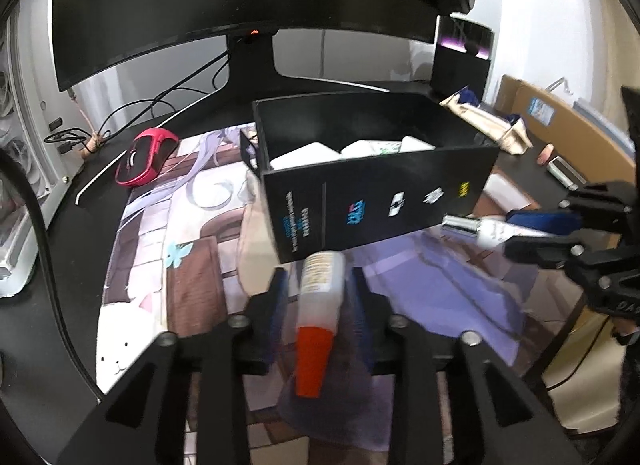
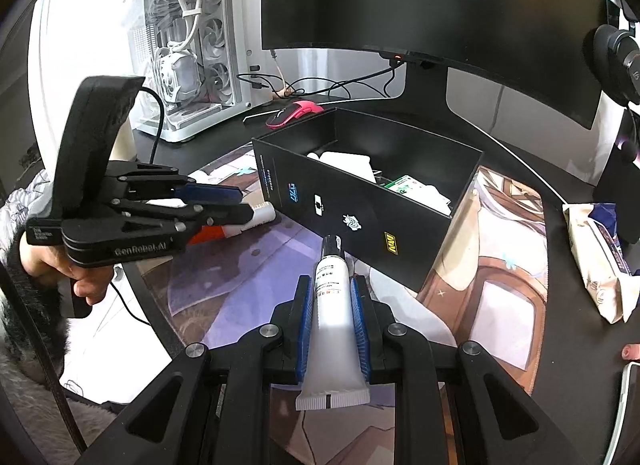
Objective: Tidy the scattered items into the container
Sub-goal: 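Carry the glue bottle and white tube over the black box with both grippers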
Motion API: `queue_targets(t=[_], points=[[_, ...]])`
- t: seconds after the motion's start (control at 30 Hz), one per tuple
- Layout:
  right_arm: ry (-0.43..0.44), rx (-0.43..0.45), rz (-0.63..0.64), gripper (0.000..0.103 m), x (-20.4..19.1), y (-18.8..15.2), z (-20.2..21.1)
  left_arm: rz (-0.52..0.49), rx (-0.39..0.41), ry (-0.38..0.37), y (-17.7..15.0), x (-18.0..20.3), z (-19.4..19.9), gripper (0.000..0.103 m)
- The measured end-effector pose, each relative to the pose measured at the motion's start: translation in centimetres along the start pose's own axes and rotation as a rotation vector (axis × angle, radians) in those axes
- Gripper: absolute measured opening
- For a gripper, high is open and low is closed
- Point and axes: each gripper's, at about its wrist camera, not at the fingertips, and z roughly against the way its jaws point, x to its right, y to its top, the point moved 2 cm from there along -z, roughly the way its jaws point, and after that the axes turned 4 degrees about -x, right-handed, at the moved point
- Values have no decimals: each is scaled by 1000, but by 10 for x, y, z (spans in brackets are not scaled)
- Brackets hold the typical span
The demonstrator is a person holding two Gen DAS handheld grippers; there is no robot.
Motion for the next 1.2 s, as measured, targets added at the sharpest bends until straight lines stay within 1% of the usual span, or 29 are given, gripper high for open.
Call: queue_targets(t=[0.13,0.17,0.2,0.23,0.3,0.63,0.9,1.2], points=[[2,-6,-3,19,0,-1,-3,-2,-39,-22,-6,0,-12,36],[4,-8,-4,19,0,-1,-4,-5,-27,-23,-7,1,-12,35],[5,-9,-4,19,0,-1,-4,-5,-29,-28,-8,1,-13,33],[4,-11,-4,19,1,-1,-5,-2,-29,-37,-7,1,-13,22],[5,-10,-4,19,2,-1,-6,7,-30,-52,-6,-1,-12,19],[3,-2,-2,19,3,1,-2,-10,-21,-69,-2,4,-4,19],[1,23,10,19,0,7,9,3,26,-99,10,3,17,19],[-3,60,28,19,2,20,23,-4,79,-91,29,0,37,19]])
